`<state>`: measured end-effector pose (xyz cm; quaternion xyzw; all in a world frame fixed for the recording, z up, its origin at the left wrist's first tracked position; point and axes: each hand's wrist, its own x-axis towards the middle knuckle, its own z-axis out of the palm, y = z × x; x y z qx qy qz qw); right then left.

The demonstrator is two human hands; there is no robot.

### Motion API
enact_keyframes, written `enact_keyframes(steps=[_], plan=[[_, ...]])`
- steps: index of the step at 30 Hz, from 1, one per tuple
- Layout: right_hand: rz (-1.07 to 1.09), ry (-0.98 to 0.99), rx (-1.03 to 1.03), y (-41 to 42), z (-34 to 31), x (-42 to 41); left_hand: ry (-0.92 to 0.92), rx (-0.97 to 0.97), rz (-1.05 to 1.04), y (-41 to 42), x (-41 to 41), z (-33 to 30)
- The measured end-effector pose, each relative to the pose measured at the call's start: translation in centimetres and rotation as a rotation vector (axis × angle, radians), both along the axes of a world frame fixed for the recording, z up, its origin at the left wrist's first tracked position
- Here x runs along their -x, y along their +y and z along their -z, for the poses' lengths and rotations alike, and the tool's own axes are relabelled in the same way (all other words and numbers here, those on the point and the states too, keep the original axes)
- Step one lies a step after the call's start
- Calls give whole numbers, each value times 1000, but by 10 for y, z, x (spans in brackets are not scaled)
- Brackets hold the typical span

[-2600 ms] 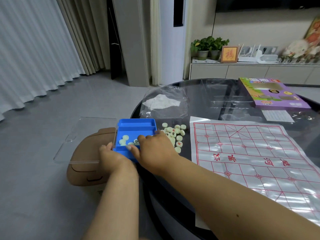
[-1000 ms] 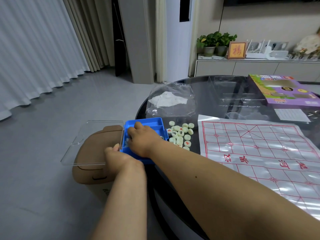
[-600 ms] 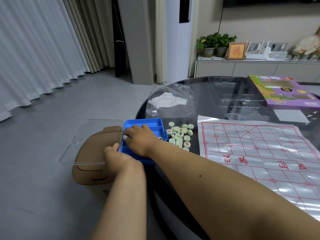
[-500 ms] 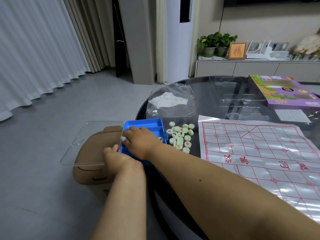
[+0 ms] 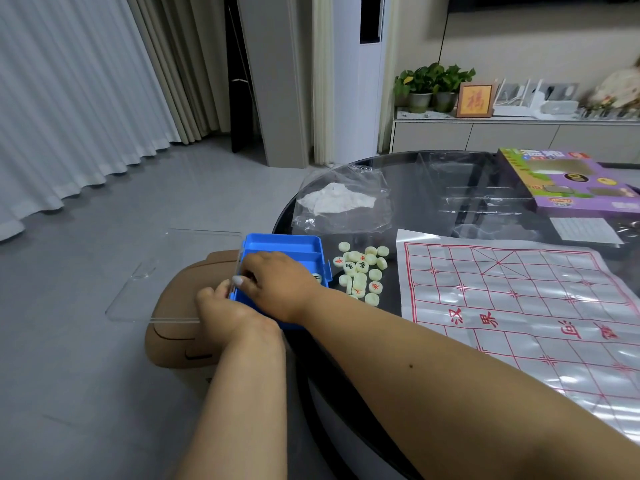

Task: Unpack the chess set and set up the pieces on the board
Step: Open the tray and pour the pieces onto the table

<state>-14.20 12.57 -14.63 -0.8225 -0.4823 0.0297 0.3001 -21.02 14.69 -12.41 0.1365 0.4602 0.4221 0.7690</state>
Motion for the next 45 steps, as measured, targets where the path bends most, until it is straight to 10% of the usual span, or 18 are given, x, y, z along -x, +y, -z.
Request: enact_keyframes(steps=[12,27,45], plan=[[59,-103,190,-3,-2,0,24,-45,27,-4,5,-7],[262,-140,-57,-13,-28,-29,141,-79,-15,4,15,-13],[451,-341,260,-44,16,-47,156,-84,35,11,20,-7]])
